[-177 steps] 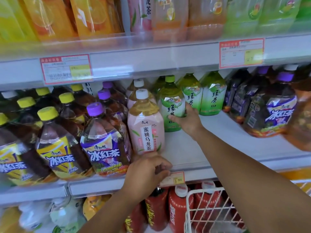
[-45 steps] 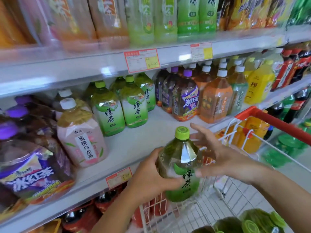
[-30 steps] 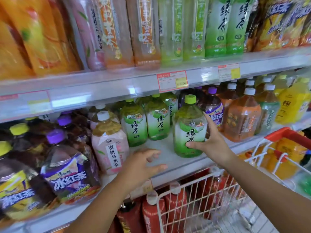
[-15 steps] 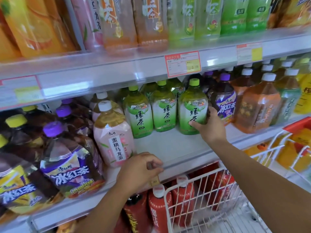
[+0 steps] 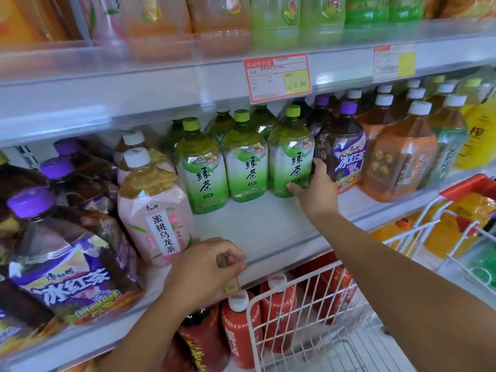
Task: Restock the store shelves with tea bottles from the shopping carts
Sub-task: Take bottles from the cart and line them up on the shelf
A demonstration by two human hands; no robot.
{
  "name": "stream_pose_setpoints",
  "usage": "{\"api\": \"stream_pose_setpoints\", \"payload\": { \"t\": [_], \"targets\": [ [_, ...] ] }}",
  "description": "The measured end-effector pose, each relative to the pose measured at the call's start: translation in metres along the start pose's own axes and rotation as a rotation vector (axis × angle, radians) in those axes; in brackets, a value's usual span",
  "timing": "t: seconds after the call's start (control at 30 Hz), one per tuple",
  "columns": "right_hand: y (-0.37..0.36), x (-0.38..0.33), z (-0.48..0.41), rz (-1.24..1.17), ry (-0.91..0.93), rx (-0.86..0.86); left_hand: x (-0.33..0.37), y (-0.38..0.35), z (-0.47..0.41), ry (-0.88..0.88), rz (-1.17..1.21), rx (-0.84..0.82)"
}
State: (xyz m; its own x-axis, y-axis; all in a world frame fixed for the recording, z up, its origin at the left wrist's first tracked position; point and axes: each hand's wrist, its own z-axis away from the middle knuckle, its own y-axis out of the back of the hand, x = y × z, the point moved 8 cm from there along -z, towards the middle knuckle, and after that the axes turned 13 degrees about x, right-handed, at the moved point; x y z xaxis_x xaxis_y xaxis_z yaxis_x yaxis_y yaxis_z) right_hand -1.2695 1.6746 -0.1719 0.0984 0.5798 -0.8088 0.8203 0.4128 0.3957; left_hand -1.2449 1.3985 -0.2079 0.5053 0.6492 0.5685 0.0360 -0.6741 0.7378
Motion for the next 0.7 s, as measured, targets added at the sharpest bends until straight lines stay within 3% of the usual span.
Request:
{"api": "stream_pose_setpoints", "payload": {
  "t": [0.17, 0.37, 0.5, 0.7],
  "targets": [
    [-0.015, -0.005, -0.013, 0.102, 0.004, -0.016, 0.001, 0.0, -0.001, -0.02, -0.012, 0.008],
    [-0.034, -0.005, -0.02, 0.063, -0.014, -0.015, -0.004, -0.002, -0.002, 0.006, 0.053, 0.003],
    [-0.028, -0.005, -0.016, 0.078, -0.012, -0.127, -0.003, -0.001, -0.003, 0.016, 0.042, -0.002],
    [0.031, -0.033, 0.039, 0.089, 0.232, -0.311, 0.006, 0.004, 0.002, -0.012, 0.048, 0.016]
  ]
}}
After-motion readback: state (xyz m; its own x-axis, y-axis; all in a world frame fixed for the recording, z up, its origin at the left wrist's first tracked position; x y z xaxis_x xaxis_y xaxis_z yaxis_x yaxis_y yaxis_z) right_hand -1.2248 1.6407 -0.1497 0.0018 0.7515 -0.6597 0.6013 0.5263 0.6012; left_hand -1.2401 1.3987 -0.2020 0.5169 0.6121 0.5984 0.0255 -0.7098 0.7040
